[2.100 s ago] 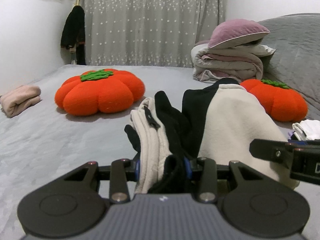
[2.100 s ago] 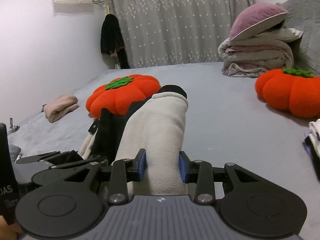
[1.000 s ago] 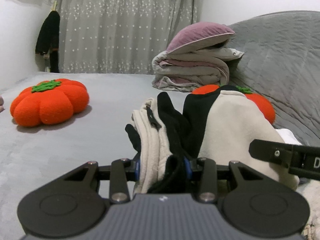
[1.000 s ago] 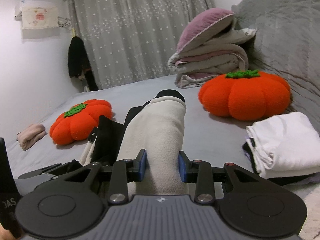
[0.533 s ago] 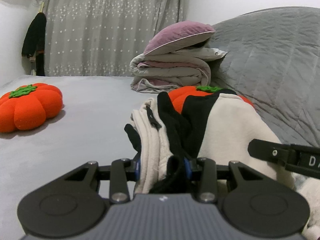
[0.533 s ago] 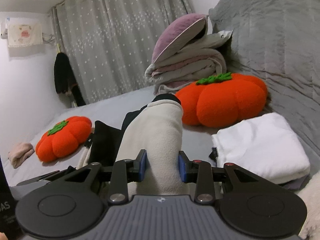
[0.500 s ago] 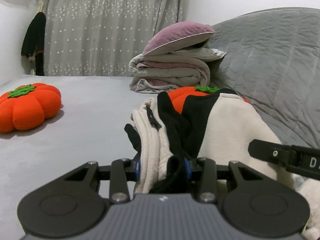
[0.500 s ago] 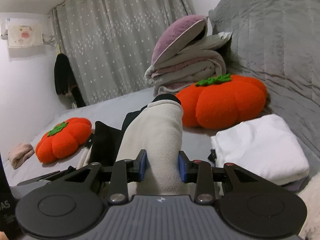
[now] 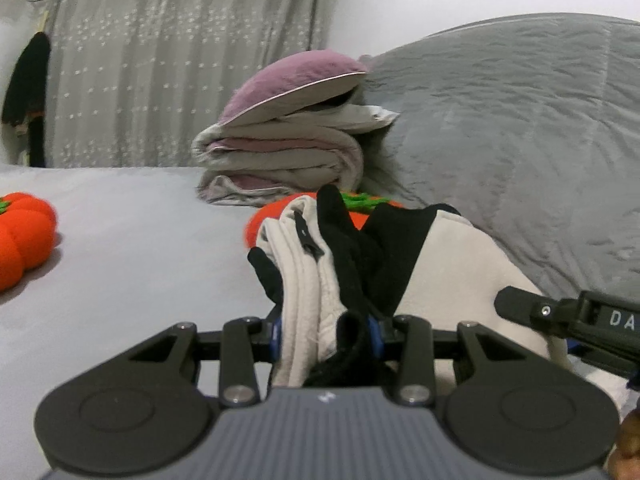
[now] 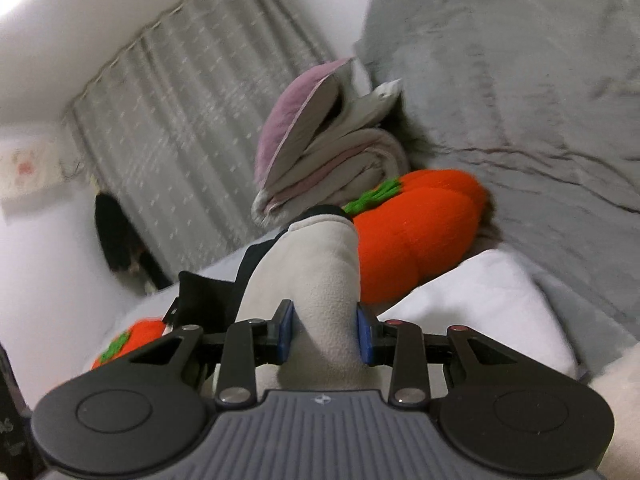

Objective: Fold clothes
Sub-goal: 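Lower the bundle with both grippers beside the orange pumpkin cushion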

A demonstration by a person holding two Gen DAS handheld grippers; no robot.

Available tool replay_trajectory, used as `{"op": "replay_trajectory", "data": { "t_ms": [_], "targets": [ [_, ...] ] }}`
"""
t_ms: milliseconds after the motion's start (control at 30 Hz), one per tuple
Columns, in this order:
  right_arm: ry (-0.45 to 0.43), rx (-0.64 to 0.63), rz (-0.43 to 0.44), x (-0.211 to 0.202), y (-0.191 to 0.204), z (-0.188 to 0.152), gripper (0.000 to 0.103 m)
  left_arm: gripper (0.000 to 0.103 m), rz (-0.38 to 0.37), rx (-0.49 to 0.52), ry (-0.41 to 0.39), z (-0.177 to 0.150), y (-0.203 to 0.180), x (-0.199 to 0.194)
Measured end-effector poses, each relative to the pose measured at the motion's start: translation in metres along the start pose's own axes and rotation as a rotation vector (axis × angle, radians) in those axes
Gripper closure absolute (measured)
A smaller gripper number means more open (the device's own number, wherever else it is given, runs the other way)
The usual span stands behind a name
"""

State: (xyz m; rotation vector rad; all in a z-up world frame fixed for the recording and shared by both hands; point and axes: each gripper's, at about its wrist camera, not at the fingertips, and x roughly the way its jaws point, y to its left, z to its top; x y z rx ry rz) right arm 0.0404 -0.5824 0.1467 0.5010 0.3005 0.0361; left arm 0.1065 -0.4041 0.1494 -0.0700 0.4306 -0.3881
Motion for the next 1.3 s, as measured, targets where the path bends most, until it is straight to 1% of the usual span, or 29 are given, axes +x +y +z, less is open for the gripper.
{"op": "replay_trajectory", "data": {
  "t_ms": [133,267,467,633,833,1000,1067,1167,1300],
  "targets": [
    [-0.032,0.063,-0.036,-0.004,-0.024,0.007,0.07,0.068,-0.027,0.002,0.02,0.0,-0.023,0.019],
    [-0.062,0.129,-0.07,-0.006,-0.045,0.01,0.07,0.068,-0.047,-0.006,0.042,-0.003,-0.035,0.035],
    [-0.095,0.143,-0.12,-0.007,-0.059,0.012,0.07,0.068,-0.068,-0.028,0.06,-0.01,-0.046,0.047],
    [-0.111,0.201,-0.145,-0.007,-0.079,0.014,0.071,0.068,-0.083,-0.044,0.071,-0.015,-0.053,0.058],
    [-0.119,0.23,-0.16,0.001,-0.091,0.016,0.071,0.068,-0.1,-0.064,0.085,-0.022,-0.061,0.069],
    [-0.115,0.26,-0.164,0.008,-0.1,0.015,0.071,0.068,-0.087,-0.064,0.087,-0.029,-0.061,0.076],
    [-0.1,0.269,-0.165,0.014,-0.103,0.011,0.071,0.068,-0.075,-0.057,0.094,-0.034,-0.06,0.077],
    [-0.064,0.264,-0.199,0.021,-0.107,0.004,0.071,0.067,-0.08,-0.074,0.115,-0.04,-0.054,0.083],
    [-0.067,0.27,-0.212,0.022,-0.114,0.0,0.071,0.067,-0.1,-0.098,0.122,-0.044,-0.05,0.087]
  ]
}}
